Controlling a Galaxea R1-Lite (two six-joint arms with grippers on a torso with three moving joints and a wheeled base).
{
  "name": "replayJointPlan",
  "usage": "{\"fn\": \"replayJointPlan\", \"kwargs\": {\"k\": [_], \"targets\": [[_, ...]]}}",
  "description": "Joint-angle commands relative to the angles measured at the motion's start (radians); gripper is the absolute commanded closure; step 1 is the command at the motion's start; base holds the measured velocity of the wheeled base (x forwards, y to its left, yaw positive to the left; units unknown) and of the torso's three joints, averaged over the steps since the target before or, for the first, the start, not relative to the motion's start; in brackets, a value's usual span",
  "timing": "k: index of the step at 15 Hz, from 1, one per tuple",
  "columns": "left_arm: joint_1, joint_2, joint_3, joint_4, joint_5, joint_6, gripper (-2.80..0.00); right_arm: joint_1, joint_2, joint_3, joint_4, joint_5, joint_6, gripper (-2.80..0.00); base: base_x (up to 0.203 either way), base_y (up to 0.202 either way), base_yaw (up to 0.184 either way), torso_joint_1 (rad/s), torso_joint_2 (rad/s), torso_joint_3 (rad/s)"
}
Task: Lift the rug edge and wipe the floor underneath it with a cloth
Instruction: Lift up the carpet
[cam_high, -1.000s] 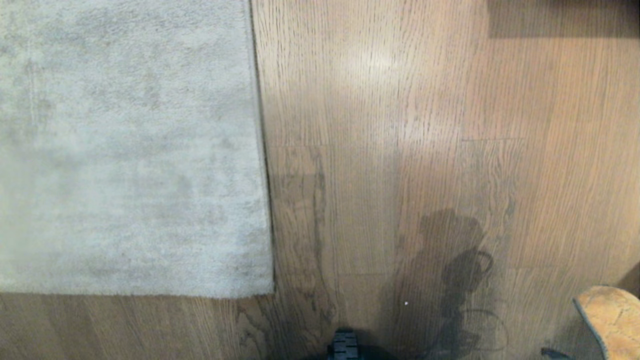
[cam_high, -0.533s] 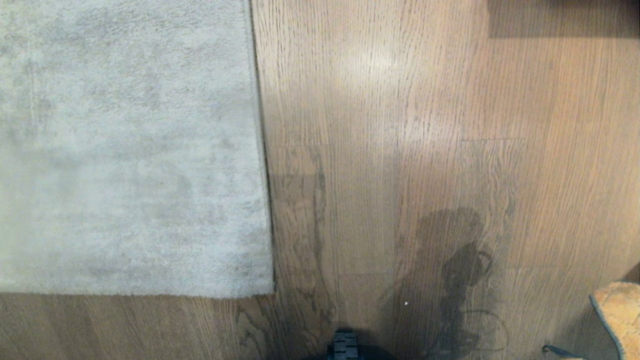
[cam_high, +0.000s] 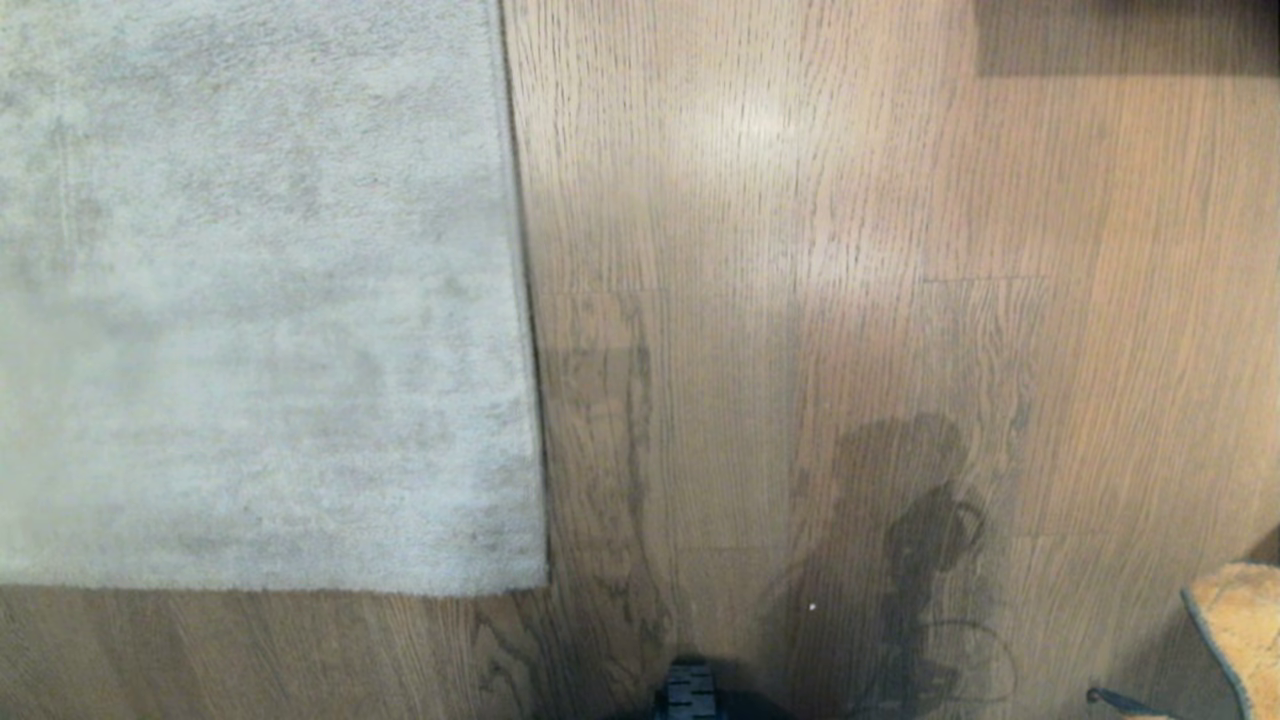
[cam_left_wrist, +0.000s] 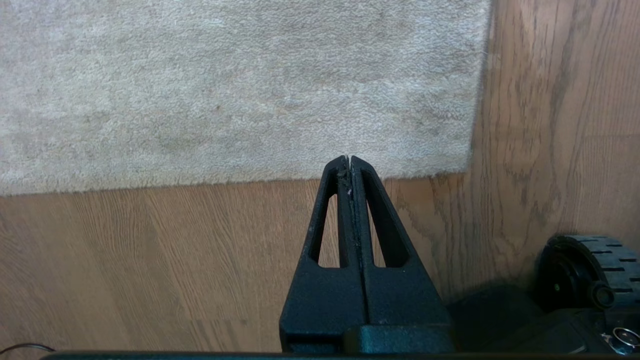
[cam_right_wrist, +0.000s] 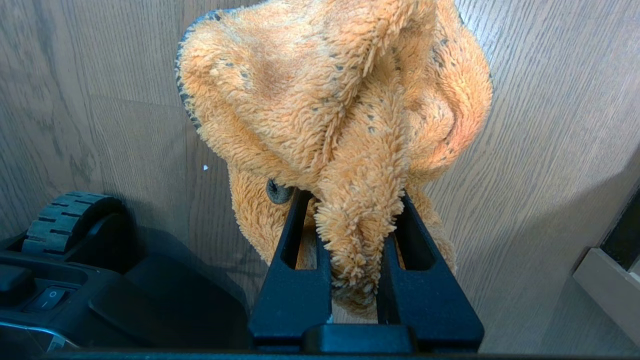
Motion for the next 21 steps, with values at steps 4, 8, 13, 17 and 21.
{"fn": "replayJointPlan", "kwargs": {"k": [4,8,13,17,21], "targets": [[0.000,0.000,0.000,0.000,0.000,0.000,0.00,0.000,0.002,0.000,0.000,0.000,-0.002,0.00,0.000,0.000,0.000,0.000,0.00,0.000],[0.000,0.000,0.000,0.000,0.000,0.000,0.00,0.000,0.002,0.000,0.000,0.001,-0.002,0.00,0.000,0.000,0.000,0.000,0.00,0.000],[0.000,0.000,0.000,0.000,0.000,0.000,0.00,0.000,0.002,0.000,0.000,0.000,-0.002,0.00,0.000,0.000,0.000,0.000,0.00,0.000],[0.000,0.000,0.000,0.000,0.000,-0.002,0.00,0.000,0.002,0.000,0.000,0.000,-0.002,0.00,0.000,0.000,0.000,0.000,0.00,0.000],[0.000,0.000,0.000,0.000,0.000,-0.003,0.00,0.000,0.002,0.000,0.000,0.001,0.000,0.00,0.000,0.000,0.000,0.000,0.00,0.000]]}}
